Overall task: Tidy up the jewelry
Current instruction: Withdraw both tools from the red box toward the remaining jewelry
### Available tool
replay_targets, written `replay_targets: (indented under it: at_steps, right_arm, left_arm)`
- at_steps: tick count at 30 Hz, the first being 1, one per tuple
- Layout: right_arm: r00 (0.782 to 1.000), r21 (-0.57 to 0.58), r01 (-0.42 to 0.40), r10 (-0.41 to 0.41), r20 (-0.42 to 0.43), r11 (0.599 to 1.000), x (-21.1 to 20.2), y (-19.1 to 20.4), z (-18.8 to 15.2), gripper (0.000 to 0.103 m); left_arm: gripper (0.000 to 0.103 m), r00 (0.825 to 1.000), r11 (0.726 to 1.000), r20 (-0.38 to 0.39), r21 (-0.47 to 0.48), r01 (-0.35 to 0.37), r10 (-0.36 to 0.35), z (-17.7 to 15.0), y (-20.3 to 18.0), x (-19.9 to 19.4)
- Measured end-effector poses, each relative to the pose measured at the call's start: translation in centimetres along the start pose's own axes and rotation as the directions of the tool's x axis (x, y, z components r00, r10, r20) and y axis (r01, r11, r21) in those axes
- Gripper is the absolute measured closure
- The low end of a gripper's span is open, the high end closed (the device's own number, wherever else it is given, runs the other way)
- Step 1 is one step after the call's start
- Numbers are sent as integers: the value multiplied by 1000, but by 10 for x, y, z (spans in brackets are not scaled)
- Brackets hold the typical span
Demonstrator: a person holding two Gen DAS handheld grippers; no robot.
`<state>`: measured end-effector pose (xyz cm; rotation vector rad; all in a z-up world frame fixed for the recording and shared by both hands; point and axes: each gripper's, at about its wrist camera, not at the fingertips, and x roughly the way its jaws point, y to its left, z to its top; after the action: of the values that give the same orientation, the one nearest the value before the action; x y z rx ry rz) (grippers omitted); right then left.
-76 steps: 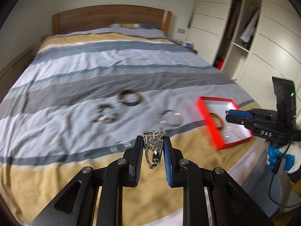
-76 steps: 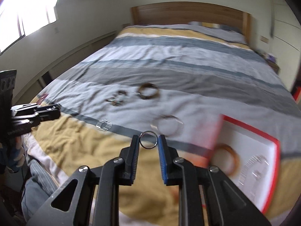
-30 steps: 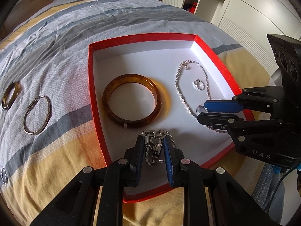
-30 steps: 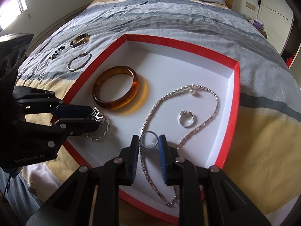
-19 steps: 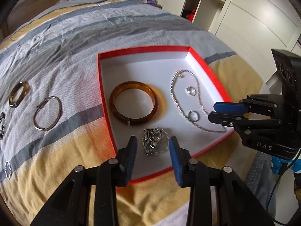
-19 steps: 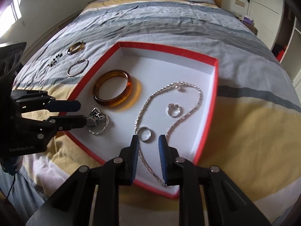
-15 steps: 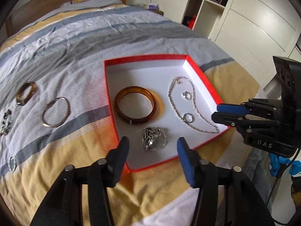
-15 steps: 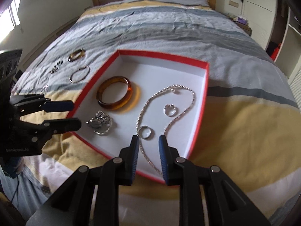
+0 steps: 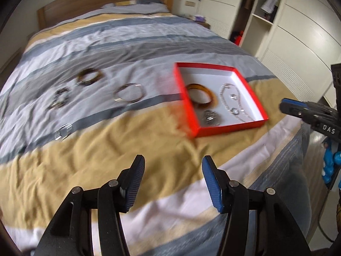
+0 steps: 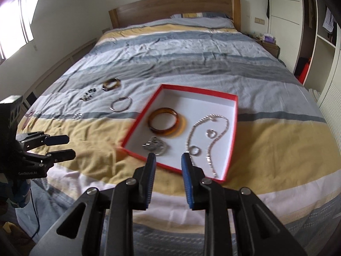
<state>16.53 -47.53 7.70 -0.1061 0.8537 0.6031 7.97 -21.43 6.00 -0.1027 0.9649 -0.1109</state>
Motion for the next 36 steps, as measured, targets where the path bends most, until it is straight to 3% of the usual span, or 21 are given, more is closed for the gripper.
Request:
replay_targets:
  at_steps: [6,16,23,29,36]
  right_arm:
    - [999,-12,-37,37,33,999,-15,30,0,79]
    - [994,-69,-88,93,66,994,-41,88,-4,79]
    - [990,-123,-97,108,87,988,-60,124,-4,79]
    - [989,-145,-100,114,92,984,-67,143,-2,79]
    - [987,-153,-108,124,99,982,-70,158,-2,78]
  left_arm:
    - [36,994,990,61,-117,-78,85,-34,44,-49]
    - [29,972,948,120,-272,-165,204,-80,97,-105]
    - [22,928,902,176,-352,-251,327,-101,117,-136]
    - [22,903,890,245,-386,-243,353,-109,122,-151]
    - [22,930,914,214,-344,-213,297,-105,113,-146]
